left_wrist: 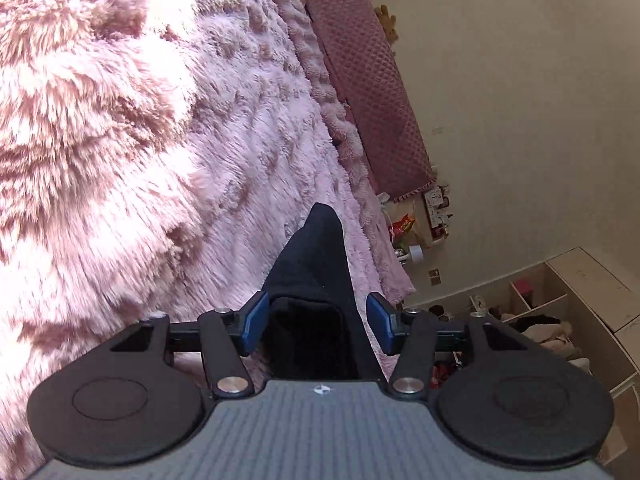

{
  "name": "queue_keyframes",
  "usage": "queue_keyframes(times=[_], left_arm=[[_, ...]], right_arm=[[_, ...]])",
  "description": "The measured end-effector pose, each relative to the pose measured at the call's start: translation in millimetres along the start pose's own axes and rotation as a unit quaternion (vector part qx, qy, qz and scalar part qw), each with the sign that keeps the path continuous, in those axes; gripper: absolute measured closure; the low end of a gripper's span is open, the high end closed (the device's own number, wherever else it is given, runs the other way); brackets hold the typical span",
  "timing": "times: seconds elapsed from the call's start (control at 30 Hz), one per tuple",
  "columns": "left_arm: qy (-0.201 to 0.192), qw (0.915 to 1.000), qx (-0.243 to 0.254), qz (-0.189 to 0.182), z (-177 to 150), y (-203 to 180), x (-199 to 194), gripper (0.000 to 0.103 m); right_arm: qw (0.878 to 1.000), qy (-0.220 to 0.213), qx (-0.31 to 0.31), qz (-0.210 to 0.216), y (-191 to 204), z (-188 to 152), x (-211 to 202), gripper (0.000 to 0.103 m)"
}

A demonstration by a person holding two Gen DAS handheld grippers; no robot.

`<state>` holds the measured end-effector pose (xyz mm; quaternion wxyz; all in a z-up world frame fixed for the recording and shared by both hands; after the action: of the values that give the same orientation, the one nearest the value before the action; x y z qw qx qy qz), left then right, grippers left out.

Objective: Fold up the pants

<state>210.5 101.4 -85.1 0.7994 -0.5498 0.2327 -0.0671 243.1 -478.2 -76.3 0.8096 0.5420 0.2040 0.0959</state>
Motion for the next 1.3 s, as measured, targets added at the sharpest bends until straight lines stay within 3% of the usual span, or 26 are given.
queue_keyframes(times=[0.13,0.3,0.37,0.43,0.53,0.57,0.7,0.8,0.83,0.9,1.0,1.03,1.13,1.23,1.3], left_arm=[[-0.002,0.9994,-0.035,0.0,10.5,2.4,9.5,0.04],[0.056,0.9981,0.0,0.027,4.5,0.1,43.5,0.036],[0.075,0.9965,-0.011,0.034,7.7,5.2,56.1,0.036],[0.11,0.9925,-0.017,0.052,11.3,11.6,63.4,0.043],[0.146,0.9858,0.003,0.083,18.0,18.1,60.3,0.061],[0.152,0.9829,0.018,0.103,20.9,19.7,57.4,0.067],[0.154,0.9639,0.123,0.179,29.8,10.1,41.6,0.068],[0.128,0.9313,0.197,0.279,32.8,1.3,27.7,0.076],[0.125,0.9301,0.207,0.276,31.7,-2.7,22.8,0.075],[0.127,0.9493,0.184,0.221,30.8,-10.5,15.0,0.055],[0.152,0.9773,0.074,0.128,28.3,-7.7,3.4,0.055],[0.148,0.9826,0.034,0.106,26.0,-3.8,0.2,0.055],[0.117,0.9893,-0.041,0.076,13.4,14.6,-10.5,0.055],[0.126,0.9862,-0.081,0.07,-0.3,29.3,-2.6,0.055],[0.128,0.9855,-0.103,0.042,-10.8,30.7,2.4,0.055]], right_arm=[[0.999,0.008,-0.032,-0.008,3.9,-5.2,1.8,0.031],[0.998,0.012,-0.061,-0.017,5.4,-6.9,7.8,0.031],[0.998,0.013,-0.061,-0.014,4.6,-5.7,8.3,0.031],[0.998,0.012,-0.055,-0.007,2.8,-4.0,8.3,0.031],[0.999,0.013,-0.05,-0.001,1.1,-2.5,8.7,0.031],[0.999,0.014,-0.05,0.0,1.1,-2.9,9.3,0.031],[0.998,0.017,-0.053,-0.001,0.7,-3.2,10.0,0.031],[0.998,0.017,-0.053,0.0,0.5,-3.0,10.2,0.031],[0.998,0.017,-0.053,0.0,0.5,-3.0,10.1,0.031],[0.998,0.017,-0.053,0.0,0.5,-2.9,10.1,0.031],[0.998,0.018,-0.053,0.001,0.7,-3.4,9.8,0.031],[0.998,0.018,-0.053,0.002,0.7,-3.8,9.7,0.031],[0.999,0.016,-0.051,0.004,0.3,-4.3,9.4,0.031],[0.999,0.013,-0.039,0.014,-2.0,-3.3,7.8,0.031],[0.999,0.012,-0.034,0.018,-2.9,-3.3,6.8,0.031]])
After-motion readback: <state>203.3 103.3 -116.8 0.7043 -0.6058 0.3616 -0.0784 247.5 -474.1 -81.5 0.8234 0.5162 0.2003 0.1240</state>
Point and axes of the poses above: each gripper's, at about its wrist camera, not at the fingertips, and x roughly the way its jaws point, y to its left, z to its top, the point moved 7 cm from there along x, roughly the way its jaws point, and after that the axes turned 3 degrees about z, right-handed, at the moved point
